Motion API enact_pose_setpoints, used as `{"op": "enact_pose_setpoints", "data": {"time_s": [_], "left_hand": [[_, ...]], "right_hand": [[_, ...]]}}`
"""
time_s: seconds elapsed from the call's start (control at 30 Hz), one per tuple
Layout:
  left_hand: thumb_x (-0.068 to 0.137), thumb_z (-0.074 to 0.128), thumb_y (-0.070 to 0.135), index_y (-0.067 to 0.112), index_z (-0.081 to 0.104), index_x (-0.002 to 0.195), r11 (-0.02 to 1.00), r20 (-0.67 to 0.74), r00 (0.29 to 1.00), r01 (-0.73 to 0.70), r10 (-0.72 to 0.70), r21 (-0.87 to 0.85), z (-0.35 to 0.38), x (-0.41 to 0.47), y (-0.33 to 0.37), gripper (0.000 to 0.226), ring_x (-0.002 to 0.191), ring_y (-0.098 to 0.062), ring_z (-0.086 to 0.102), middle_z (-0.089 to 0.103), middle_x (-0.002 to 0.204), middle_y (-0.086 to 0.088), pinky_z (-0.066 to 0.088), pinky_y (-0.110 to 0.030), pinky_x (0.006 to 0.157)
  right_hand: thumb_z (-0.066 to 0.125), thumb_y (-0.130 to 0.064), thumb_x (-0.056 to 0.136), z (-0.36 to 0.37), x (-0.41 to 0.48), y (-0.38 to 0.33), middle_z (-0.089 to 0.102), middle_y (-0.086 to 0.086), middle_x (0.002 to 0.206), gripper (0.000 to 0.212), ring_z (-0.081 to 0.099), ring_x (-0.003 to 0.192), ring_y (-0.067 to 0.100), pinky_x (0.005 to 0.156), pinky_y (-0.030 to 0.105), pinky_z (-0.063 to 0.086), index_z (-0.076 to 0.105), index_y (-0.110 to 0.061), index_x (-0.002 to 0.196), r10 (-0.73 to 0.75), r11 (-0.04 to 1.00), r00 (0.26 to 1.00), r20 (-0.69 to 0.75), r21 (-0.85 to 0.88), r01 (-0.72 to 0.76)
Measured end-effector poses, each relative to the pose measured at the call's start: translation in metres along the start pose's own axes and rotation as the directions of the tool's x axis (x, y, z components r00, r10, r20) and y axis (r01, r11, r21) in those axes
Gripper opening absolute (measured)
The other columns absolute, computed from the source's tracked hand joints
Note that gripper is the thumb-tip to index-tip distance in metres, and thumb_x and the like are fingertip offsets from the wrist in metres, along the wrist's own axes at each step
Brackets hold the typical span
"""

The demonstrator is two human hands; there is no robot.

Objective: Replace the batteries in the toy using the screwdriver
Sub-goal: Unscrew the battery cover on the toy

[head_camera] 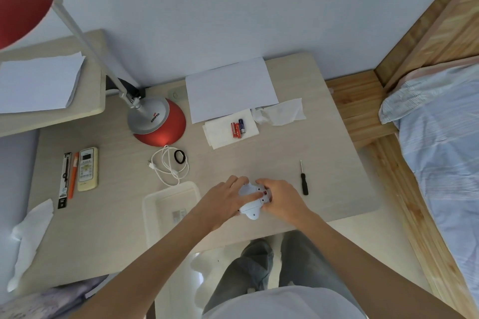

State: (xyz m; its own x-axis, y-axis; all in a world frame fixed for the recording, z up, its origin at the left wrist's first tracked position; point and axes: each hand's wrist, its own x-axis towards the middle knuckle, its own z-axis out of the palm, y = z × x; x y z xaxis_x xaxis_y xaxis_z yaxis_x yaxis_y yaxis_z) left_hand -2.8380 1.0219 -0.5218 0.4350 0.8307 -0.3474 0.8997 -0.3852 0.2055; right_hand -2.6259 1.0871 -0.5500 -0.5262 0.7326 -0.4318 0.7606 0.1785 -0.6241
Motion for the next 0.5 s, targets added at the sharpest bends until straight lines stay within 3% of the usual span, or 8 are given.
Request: {"op": "enact_pose_setpoints", "data": {"time_s": [0.2,0.37,0.5], "left_hand": [[0.083,0.090,0.035,0.046,0.031,0.157,0.995,0.050,0.998,-0.045,0.041,0.086,0.006,0.010,-0.009,0.095,0.111,-0.023,0.053,0.044,0.140,-0.007,0.058,-0.032,0.077],[0.077,0.094,0.033,0.044,0.034,0.151,0.998,0.095,0.994,-0.052,0.048,0.046,0.001,0.017,-0.010,0.097,0.107,-0.023,0.050,0.044,0.133,-0.006,0.056,-0.032,0.069],[0.074,0.096,0.035,0.044,0.031,0.151,0.998,0.110,0.994,-0.034,0.029,0.045,0.002,0.020,-0.010,0.101,0.106,-0.022,0.049,0.042,0.130,-0.004,0.053,-0.030,0.066]], "right_hand": [[0.084,-0.030,0.086,-0.003,0.000,0.001,0.072,-0.001,0.132,0.070,0.070,0.115,0.021,0.101,0.038,0.059,0.055,-0.023,0.149,-0.005,0.998,1.000,0.004,-0.056,0.005],[0.082,-0.026,0.085,-0.004,0.001,0.001,0.075,-0.002,0.126,0.067,0.072,0.109,0.020,0.095,0.037,0.061,0.057,-0.026,0.148,-0.020,0.996,1.000,0.004,-0.088,0.020],[0.083,-0.027,0.087,-0.005,0.002,-0.001,0.075,-0.001,0.129,0.069,0.072,0.113,0.020,0.099,0.037,0.059,0.055,-0.026,0.151,-0.030,0.994,0.999,0.011,-0.101,0.031]]}}
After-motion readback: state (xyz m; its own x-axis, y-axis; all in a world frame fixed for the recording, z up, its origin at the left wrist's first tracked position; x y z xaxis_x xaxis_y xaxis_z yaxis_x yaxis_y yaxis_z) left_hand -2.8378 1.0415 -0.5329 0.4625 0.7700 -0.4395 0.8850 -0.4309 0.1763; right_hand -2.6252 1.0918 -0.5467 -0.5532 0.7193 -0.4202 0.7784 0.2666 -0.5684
